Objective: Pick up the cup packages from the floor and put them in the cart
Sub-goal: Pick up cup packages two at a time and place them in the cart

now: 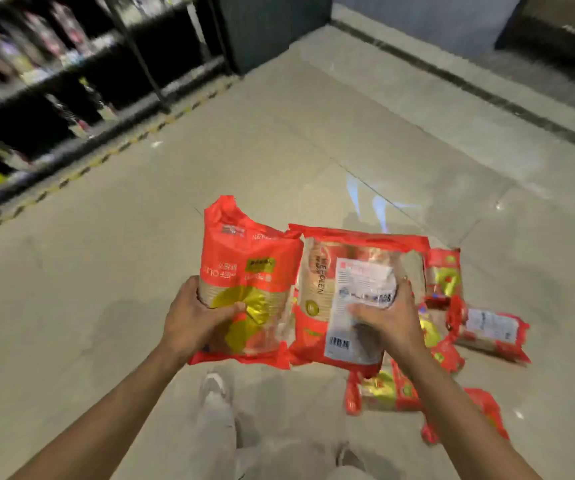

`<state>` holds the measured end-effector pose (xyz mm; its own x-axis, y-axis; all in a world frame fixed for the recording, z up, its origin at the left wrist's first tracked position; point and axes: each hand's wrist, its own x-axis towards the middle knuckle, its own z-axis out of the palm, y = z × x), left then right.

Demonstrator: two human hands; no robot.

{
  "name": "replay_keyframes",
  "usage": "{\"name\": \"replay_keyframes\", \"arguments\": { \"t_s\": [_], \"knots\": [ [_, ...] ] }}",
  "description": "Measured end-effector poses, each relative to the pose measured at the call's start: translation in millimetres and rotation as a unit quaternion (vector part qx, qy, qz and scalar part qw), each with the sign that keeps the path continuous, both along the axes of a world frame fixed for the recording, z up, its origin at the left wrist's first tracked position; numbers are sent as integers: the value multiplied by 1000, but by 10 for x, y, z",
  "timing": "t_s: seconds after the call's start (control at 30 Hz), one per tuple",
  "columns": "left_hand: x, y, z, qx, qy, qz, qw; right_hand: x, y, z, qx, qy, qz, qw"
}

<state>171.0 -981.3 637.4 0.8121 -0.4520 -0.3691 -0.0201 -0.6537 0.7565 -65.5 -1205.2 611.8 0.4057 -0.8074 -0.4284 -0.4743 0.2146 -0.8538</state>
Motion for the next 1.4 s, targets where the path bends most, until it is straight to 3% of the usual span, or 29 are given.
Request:
{"name": "replay_keyframes", "arguments": {
  "t_s": [0.27, 0.57, 0.7, 0.9, 1.07, 1.17, 1.4],
  "knots": [
    [-1207, 1548, 1544, -58, -93, 249, 962, 189, 740, 1616, -57, -83, 234, 967],
    [-3311, 3761, 2233, -64, -166, 530, 829, 21, 2877, 2536, -46, -160, 515, 841],
    [-4990, 4514, 2304, -40, -176, 642, 745, -858, 4091, 2736, 1, -173, 633, 755],
    [-7825, 5104, 2341, 21, -183, 761, 622, -2911, 5445, 2630, 47, -158, 755, 634],
    [-9786, 5197, 2443, 54, -179, 823, 536, -4506, 6138, 2581, 81, -137, 812, 562],
    [-10534, 5226, 2464, 66, -173, 845, 502, -5116, 6466, 2526, 70, -129, 843, 518],
    [-11395, 5579, 2263, 44, -153, 879, 450, -5900, 7272, 2465, 102, -119, 864, 478]
  ]
}}
